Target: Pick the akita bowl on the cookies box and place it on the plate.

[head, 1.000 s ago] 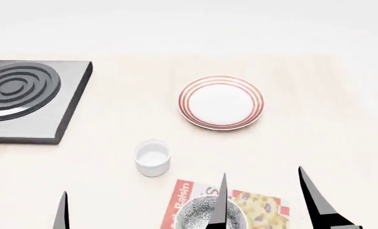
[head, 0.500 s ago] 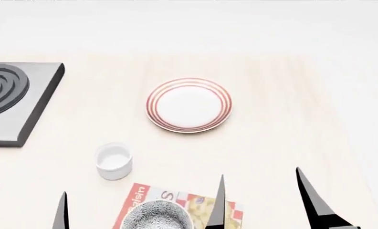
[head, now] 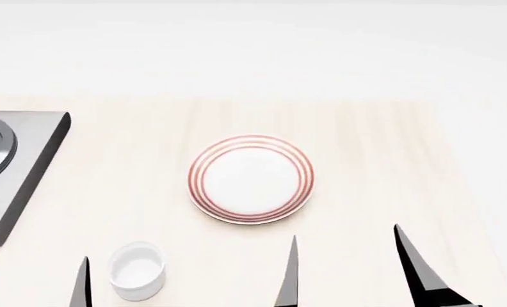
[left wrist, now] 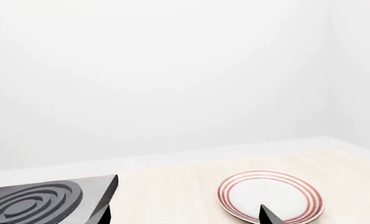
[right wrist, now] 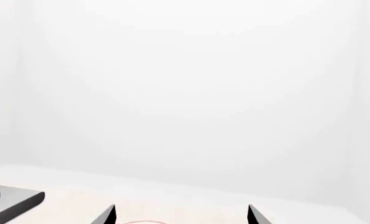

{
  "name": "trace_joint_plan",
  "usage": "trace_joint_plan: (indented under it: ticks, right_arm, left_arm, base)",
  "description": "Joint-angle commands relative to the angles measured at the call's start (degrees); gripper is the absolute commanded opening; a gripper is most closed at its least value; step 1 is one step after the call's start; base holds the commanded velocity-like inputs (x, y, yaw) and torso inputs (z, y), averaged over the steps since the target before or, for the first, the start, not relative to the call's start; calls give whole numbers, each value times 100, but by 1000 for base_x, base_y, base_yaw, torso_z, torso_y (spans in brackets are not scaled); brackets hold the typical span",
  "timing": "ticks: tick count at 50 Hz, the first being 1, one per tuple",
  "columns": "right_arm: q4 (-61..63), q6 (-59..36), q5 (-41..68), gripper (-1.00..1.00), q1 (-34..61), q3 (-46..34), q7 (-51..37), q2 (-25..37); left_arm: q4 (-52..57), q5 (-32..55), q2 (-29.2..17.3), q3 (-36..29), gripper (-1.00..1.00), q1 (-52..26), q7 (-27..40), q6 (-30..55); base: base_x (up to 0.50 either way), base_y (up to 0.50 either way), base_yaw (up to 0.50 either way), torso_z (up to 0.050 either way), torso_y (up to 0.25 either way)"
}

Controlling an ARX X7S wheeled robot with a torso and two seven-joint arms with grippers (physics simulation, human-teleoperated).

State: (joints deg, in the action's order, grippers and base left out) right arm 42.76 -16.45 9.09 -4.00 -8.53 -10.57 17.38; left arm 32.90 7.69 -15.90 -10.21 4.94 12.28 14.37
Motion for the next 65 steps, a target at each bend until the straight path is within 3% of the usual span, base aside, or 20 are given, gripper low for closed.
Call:
trace_joint_plan:
  ticks: [1,10,34,40,49,65]
  right_arm:
    - [75,89,-19,100,-56,170,35,-73]
    - [72,10,-224,100,-32,59,-84,-36]
    - [171,-210,223,100,19,115,36,99]
    - [135,-139,125,100,-1,63,0,117]
    - [340,-331,244,100,-2,221,-58,224]
    - [1713,-2709,1654,100,905,1120,-281,1052]
  left_arm:
    - [26,39,65,114,100,0,-107,44]
    - [112,680,-42,278,100,25,-397,-11]
    - [134,1013,-156,287,100,-30,-425,185]
    - [67,726,-118,225,100,-22,-257,62]
    - [200,1451,-266,477,100,-216,-443,488]
    - [661,1630,-554,530,100,-339,-335,1022]
  base:
    - [500,0,0,0,0]
    - [178,0,0,26,0]
    - [0,0,0,50,0]
    - [4,0,0,50,0]
    - [2,0,0,6,0]
    - [0,0,0,5,-224]
